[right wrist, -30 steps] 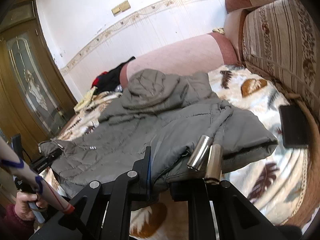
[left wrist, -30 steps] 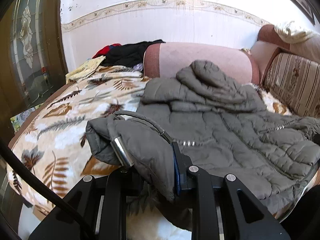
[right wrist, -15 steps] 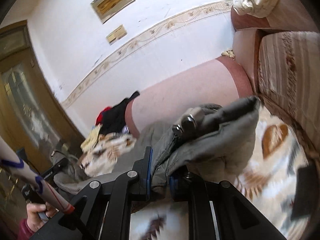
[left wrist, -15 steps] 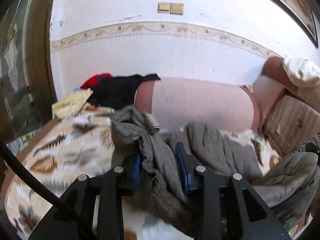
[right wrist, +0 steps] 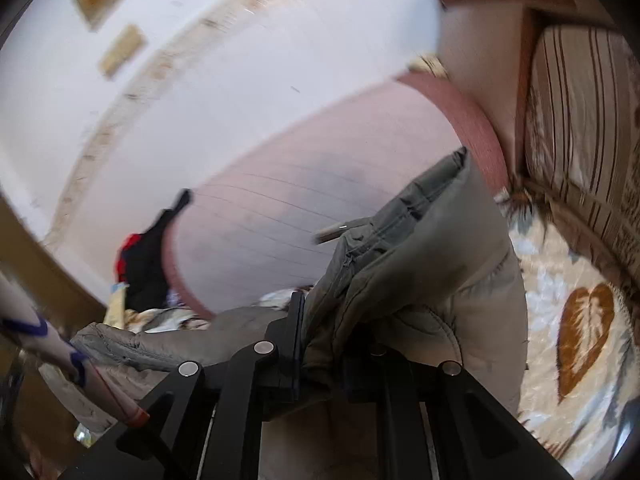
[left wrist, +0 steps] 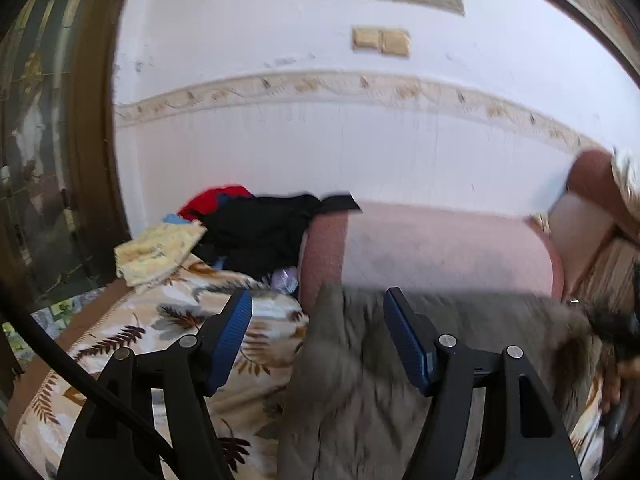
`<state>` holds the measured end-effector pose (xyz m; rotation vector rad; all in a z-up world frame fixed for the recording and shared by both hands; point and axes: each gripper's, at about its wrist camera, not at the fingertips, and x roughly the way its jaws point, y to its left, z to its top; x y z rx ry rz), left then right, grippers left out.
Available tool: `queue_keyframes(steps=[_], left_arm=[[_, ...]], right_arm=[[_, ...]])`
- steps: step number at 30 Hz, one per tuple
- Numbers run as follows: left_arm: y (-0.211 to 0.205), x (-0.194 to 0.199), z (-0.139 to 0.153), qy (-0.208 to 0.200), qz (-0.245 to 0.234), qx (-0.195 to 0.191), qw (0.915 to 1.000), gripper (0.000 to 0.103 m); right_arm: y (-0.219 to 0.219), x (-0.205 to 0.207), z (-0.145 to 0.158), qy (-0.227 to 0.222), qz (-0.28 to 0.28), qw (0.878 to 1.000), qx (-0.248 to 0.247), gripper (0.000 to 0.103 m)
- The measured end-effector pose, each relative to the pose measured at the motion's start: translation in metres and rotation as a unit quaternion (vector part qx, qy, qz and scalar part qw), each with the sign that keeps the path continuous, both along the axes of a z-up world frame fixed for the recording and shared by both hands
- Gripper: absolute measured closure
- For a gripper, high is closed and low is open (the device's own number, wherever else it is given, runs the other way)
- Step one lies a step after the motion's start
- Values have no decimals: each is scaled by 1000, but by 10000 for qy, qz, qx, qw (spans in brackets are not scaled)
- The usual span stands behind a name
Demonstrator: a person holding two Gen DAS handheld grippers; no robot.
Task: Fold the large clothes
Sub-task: 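Lift the jacket hem with both tools and fold it over toward the hood, then lower the folded hem onto the jacket and open both tools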
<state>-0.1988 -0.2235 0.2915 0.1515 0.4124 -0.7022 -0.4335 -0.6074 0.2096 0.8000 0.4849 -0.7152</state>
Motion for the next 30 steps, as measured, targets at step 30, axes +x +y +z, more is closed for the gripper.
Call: queue_keyframes(steps=[30], left_arm=[[-188,50,-247,1473,-716,1718,9714,23]], right_arm=[[4,90,-159,1538,1780,9714,-329,43]])
